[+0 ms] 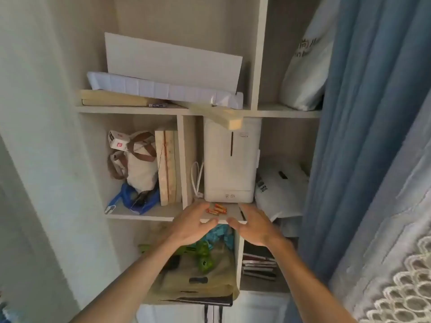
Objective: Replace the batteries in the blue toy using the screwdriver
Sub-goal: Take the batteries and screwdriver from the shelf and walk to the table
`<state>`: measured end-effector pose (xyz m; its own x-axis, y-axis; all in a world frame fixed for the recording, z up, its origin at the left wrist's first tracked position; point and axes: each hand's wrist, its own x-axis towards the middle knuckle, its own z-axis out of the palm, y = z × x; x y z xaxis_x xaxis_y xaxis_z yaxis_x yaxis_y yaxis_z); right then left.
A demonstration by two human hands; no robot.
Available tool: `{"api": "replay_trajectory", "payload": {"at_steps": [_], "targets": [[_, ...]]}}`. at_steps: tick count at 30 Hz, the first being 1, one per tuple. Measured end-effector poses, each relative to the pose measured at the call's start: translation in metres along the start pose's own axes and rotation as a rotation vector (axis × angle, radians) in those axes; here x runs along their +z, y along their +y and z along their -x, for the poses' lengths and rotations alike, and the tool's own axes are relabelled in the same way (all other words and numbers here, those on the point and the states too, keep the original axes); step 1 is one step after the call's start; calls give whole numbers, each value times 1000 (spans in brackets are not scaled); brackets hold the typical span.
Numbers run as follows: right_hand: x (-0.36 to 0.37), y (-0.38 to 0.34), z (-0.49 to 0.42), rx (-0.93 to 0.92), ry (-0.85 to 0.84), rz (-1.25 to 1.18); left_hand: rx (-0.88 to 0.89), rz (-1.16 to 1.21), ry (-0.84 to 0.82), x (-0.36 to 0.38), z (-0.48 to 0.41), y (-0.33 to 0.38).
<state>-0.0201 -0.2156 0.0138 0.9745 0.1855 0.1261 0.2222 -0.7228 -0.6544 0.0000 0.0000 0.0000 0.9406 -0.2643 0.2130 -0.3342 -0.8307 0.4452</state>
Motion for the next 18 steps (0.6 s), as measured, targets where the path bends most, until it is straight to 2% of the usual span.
{"api": "replay_trajectory", "payload": {"at_steps": [5,8,11,18], "targets": [[31,35,-59,169,5,76,60,-1,-99,26,-59,-27],[40,46,-77,260,8,243,133,-141,-178,39,-88,-40],[46,55,-92,301,91,383,196,-226,-260,49,-114,-54],[48,60,-108,373,144,400,358,-340,-359,69,-148,-73]]}}
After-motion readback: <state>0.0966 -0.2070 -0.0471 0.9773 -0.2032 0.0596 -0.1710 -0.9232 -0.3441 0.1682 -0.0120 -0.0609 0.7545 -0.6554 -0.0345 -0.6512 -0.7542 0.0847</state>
